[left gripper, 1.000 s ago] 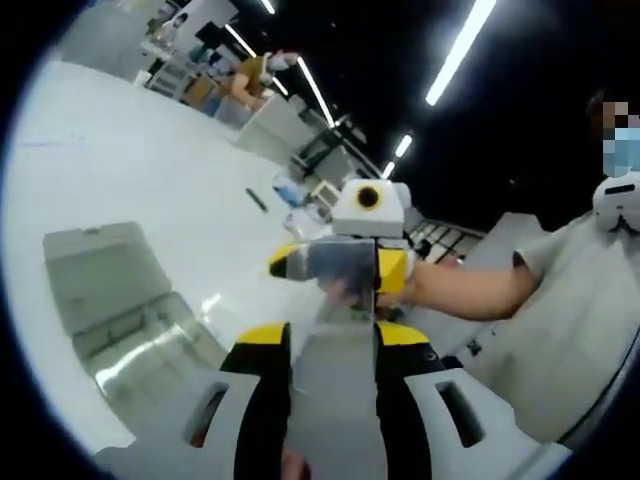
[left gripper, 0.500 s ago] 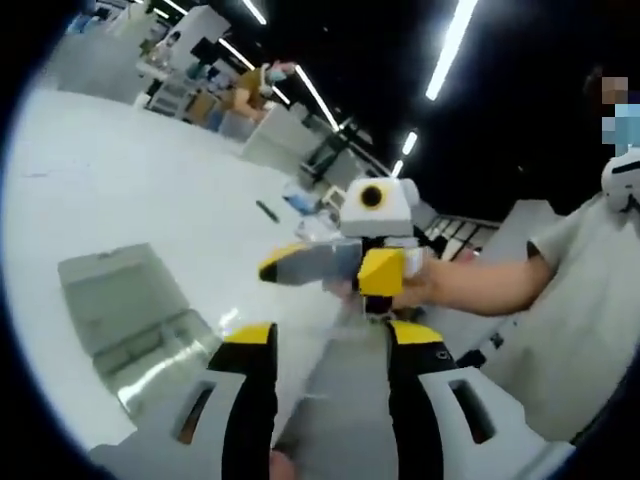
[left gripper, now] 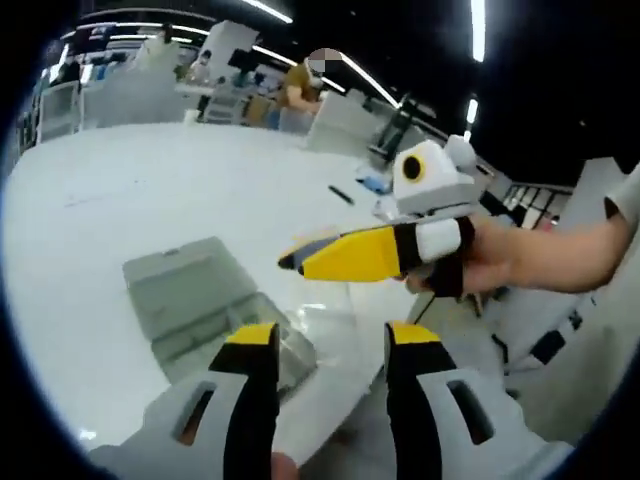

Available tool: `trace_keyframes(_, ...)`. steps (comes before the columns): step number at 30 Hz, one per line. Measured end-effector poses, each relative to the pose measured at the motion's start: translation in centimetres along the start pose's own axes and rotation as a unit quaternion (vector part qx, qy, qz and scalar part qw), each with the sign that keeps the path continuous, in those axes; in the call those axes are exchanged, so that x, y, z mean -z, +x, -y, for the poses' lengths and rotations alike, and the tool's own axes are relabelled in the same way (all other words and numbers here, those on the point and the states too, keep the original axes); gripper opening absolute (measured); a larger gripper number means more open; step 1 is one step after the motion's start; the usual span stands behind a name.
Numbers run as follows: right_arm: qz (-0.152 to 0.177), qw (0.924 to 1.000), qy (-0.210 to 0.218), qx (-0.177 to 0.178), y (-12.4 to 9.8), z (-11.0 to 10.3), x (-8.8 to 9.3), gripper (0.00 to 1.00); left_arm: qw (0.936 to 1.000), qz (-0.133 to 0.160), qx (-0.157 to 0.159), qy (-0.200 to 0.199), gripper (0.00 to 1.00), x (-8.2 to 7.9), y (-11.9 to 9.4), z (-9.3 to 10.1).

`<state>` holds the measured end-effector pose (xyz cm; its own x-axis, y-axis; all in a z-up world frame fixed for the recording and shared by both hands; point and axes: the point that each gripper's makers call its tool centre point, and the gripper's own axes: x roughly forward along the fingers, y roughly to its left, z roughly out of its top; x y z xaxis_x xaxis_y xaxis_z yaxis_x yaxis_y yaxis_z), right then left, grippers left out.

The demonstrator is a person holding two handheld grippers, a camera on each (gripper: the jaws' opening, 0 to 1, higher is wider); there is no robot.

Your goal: Insert the divider into the dual guide fixture by aligning both edges with the guide slots and pushing it downward to the bottom, including one-sided entry, uneven engagement, binding, and posture correction.

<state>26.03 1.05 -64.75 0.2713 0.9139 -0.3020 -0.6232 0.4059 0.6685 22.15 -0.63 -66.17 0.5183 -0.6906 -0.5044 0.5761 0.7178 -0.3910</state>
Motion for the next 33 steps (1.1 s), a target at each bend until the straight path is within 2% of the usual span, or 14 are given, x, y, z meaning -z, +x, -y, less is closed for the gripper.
trace_keyframes(4,-0.006,0.9998,0.007,0.018,0.6,0.1,0.4,0.30,0.9993,-0.011,-0.034,0.009,0.36,0.4,0.5,-0.5)
trace_keyframes(7,-0.010,0.9993,0.011,0.036,0.9,0.3,0.7,0.30,0.9979,-0.014,-0.063,0.001,0.33,0.5,0.8,-1.2)
trace_keyframes(10,-0.007,0.9985,0.017,0.052,1.0,0.6,0.8,0.30,0.9968,-0.017,-0.078,-0.008,0.31,0.4,1.0,-1.8)
trace_keyframes(16,-0.010,0.9969,0.028,0.073,1.3,0.9,1.1,0.30,0.9949,-0.032,-0.096,-0.005,0.25,0.8,1.4,-2.2)
trace_keyframes(23,-0.007,0.9958,0.032,0.085,1.5,0.9,1.1,0.30,0.9936,-0.045,-0.102,-0.016,0.21,1.4,1.8,-2.5)
trace_keyframes(33,-0.004,0.9939,0.035,0.104,1.6,1.1,1.2,0.30,0.9916,-0.049,-0.115,-0.036,0.15,1.5,2.1,-3.0)
